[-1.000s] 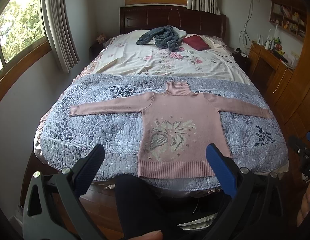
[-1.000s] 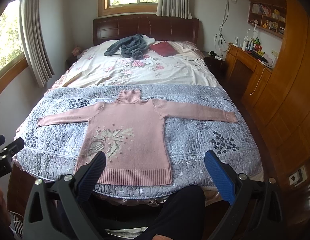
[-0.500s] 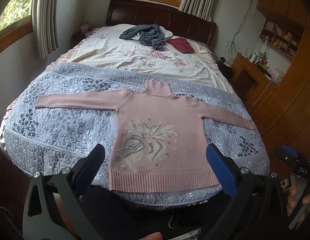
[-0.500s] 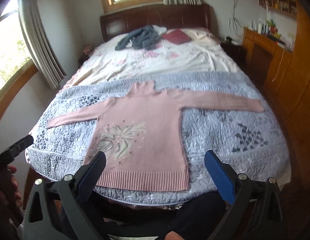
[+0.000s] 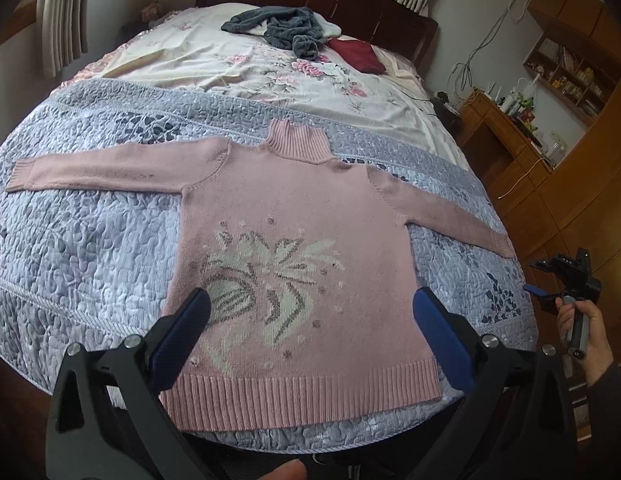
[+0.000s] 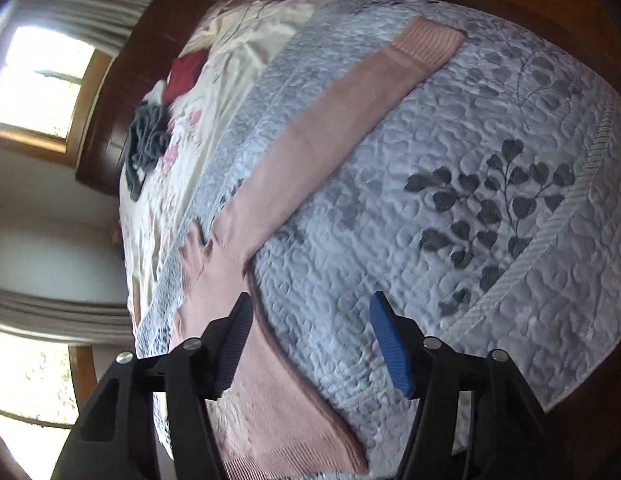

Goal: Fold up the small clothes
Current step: 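Reach the right tool to the sweater's sleeve cuff and grasp it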

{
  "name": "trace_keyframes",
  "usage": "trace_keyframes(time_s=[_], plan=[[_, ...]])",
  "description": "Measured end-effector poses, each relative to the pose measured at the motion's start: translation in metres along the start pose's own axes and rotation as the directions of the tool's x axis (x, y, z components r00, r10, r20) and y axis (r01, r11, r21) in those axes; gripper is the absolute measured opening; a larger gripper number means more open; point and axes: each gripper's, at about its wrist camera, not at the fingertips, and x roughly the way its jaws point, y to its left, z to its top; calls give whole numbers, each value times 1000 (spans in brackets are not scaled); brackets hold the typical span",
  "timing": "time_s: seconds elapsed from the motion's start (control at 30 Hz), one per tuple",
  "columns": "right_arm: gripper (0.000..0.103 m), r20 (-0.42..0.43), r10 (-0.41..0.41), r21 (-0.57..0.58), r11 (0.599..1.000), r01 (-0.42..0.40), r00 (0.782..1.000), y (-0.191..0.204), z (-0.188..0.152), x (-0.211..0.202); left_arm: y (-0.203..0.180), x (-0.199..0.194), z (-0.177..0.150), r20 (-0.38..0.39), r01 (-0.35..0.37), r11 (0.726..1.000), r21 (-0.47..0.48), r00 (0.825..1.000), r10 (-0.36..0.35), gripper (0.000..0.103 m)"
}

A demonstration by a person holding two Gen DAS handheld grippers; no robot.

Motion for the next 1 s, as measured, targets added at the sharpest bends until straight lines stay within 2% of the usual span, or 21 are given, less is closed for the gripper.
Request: trace_keyframes(time_s=[0.07,0.1,0.13,0.2,0.33,0.4,0.53,0.63,0.8,0.9,1.0], plan=[[50,37,26,56,998,-28,999,-25,32,8,-8,6,6,26,-10,1000,29,1000,10,100],[50,52,47,82,995,-51,998,-37,47,13,-9,10,8,32,-10,1000,21,999,10,100],[50,74,75,116,990,-83,994,-51,64,17,-8,15,10,31,-2,1000,-1,1000,2,100],[48,130,70,186,978,-93,989,-77,95,22,-5,26,11,19,23,999,-44,1000,-22,100],[38,245,121,323,926,-198,962,-126,149,33,1,46,12,0,44,990,-133,999,-44,100],[36,292,122,366,902,-229,949,-144,169,42,6,58,12,-23,47,983,-176,998,-52,100],[35,337,98,412,879,-241,936,-165,192,59,15,75,10,-56,25,970,-244,998,-40,100],[35,323,53,412,891,-191,945,-169,204,72,23,85,11,-70,16,960,-278,997,-36,100],[33,320,11,413,898,-150,947,-175,219,86,34,97,13,-70,29,940,-340,996,-56,100],[33,316,1,395,909,-133,949,-172,224,91,40,102,14,-66,40,924,-380,995,-70,100],[35,319,3,383,914,-132,948,-168,228,94,43,106,16,-86,25,925,-380,994,-62,100]])
